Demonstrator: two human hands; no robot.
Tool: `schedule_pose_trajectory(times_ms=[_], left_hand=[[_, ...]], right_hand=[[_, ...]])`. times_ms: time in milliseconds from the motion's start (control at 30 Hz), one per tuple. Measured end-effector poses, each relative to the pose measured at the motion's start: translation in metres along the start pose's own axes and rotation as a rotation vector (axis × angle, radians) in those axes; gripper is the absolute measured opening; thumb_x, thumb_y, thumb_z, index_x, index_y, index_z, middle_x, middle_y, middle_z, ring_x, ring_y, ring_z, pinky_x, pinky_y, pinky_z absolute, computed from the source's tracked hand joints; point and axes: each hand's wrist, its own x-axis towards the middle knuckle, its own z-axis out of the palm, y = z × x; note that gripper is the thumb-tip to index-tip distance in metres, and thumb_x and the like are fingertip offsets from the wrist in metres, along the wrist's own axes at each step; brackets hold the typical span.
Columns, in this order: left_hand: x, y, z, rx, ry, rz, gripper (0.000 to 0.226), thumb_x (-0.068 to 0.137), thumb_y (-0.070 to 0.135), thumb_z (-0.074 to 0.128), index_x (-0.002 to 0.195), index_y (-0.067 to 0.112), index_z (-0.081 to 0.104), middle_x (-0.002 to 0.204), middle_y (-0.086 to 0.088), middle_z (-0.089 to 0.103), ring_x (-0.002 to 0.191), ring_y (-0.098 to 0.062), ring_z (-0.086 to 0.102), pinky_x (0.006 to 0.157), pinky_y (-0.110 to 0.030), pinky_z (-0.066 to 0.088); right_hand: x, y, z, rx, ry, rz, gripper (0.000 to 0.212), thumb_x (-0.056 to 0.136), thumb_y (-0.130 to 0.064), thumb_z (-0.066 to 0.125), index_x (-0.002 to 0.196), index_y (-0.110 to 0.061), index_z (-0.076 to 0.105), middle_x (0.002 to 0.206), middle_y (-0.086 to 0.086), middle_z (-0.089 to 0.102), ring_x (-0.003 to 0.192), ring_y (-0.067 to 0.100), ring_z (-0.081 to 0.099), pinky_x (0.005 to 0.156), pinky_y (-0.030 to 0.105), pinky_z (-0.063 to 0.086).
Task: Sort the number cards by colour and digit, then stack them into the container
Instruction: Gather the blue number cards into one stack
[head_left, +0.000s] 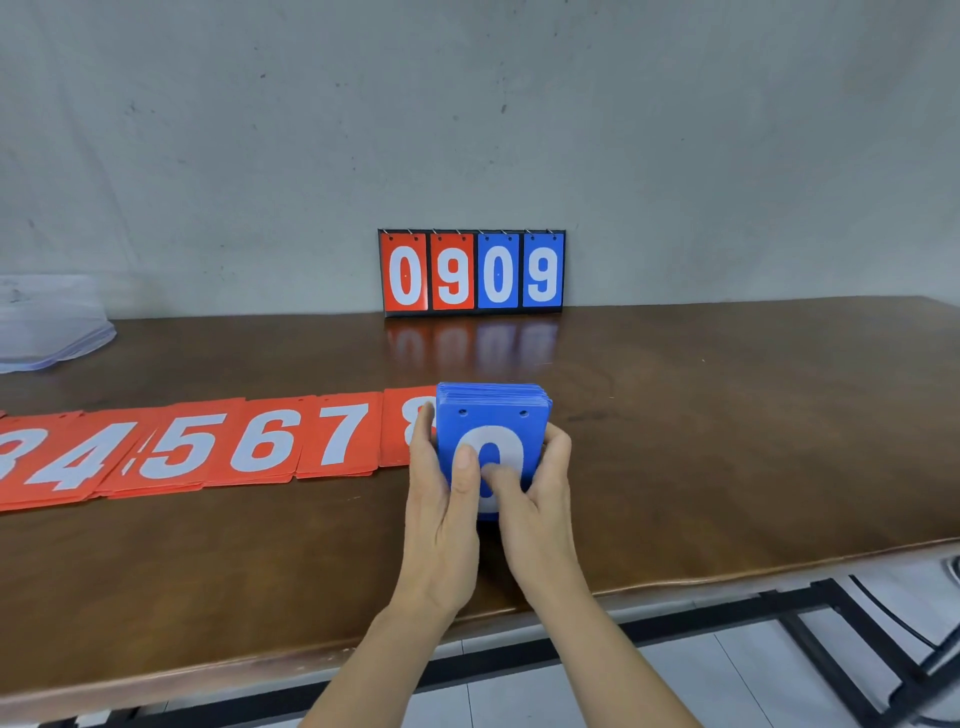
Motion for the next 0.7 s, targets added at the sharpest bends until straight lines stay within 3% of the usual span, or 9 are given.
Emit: schedule_pose_trajectory(times_ms=[67,167,300,400,500,567,633,700], left_hand=[[-0.001,-0.005,-0.002,0.019,0.015,-0.051,0.072,0.088,0.065,0.037,0.149,0.03,0.028,0.138,0.011,0.05,0.126,-0.009,0.05,0.103,-0.037,0.048],[0.009,0.002,-0.001,0.034,0.069,-0.069,0.072,0.085,0.069,0.039,0.145,0.031,0.034,0.135,0.012,0.05,0.123,-0.003,0.051,0.09,-0.017,0.051],[0.03,0.018,0.006,0.03,0.169,-0.116,0.07,0.085,0.073,0.042,0.141,0.03,0.038,0.124,0.019,0.053,0.112,0.009,0.051,0.079,-0.009,0.047],[0.044,0.026,0.011,0.065,0.267,-0.136,0.059,0.082,0.065,0.053,0.128,0.029,0.05,0.1,0.022,0.057,0.09,0.015,0.054,0.07,-0.011,0.041],[0.053,0.028,0.013,0.087,0.299,-0.168,0.035,0.085,0.05,0.064,0.109,0.025,0.061,0.091,0.016,0.063,0.084,0.004,0.06,0.07,-0.016,0.044],[0.054,0.026,0.014,0.098,0.305,-0.179,0.02,0.086,0.043,0.066,0.097,0.027,0.065,0.086,0.014,0.066,0.084,-0.002,0.062,0.075,-0.024,0.049],[0.053,0.025,0.015,0.094,0.307,-0.192,0.01,0.087,0.039,0.064,0.087,0.03,0.067,0.083,0.016,0.067,0.085,-0.003,0.063,0.079,-0.028,0.051],[0.053,0.026,0.015,0.076,0.311,-0.217,0.01,0.09,0.031,0.061,0.083,0.03,0.068,0.083,0.016,0.068,0.083,-0.002,0.063,0.079,-0.028,0.051]], right_hand=[[0.0,0.006,-0.001,0.004,-0.002,0.026,0.044,0.088,-0.006,0.06,0.119,-0.032,0.041,0.1,-0.027,0.061,0.097,0.006,0.064,0.079,0.033,0.058],[0.002,0.006,0.001,0.006,-0.012,0.048,0.041,0.09,-0.007,0.057,0.12,-0.031,0.044,0.099,-0.025,0.062,0.097,0.006,0.063,0.082,0.032,0.057],[0.005,0.005,0.003,0.009,-0.01,0.051,0.038,0.09,-0.006,0.055,0.115,-0.033,0.046,0.096,-0.023,0.062,0.092,0.007,0.063,0.08,0.031,0.057],[0.006,0.004,0.003,0.045,-0.011,0.047,0.033,0.086,-0.012,0.056,0.11,-0.032,0.049,0.092,-0.019,0.063,0.087,0.01,0.063,0.077,0.031,0.055],[0.007,-0.002,0.003,0.17,0.03,0.033,0.035,0.076,-0.035,0.056,0.11,-0.027,0.053,0.093,-0.01,0.065,0.086,0.011,0.063,0.074,0.026,0.053],[0.012,-0.01,0.005,0.217,0.092,0.025,0.044,0.076,-0.047,0.057,0.114,-0.024,0.053,0.092,-0.015,0.065,0.085,0.005,0.064,0.071,0.019,0.052],[0.021,-0.019,0.008,0.192,0.157,0.041,0.032,0.086,-0.046,0.059,0.11,-0.025,0.054,0.086,-0.021,0.064,0.081,-0.002,0.063,0.067,0.015,0.049],[0.031,-0.024,0.011,0.154,0.218,0.088,0.019,0.09,-0.042,0.06,0.099,-0.026,0.058,0.081,-0.016,0.063,0.075,-0.002,0.062,0.062,0.014,0.047]])
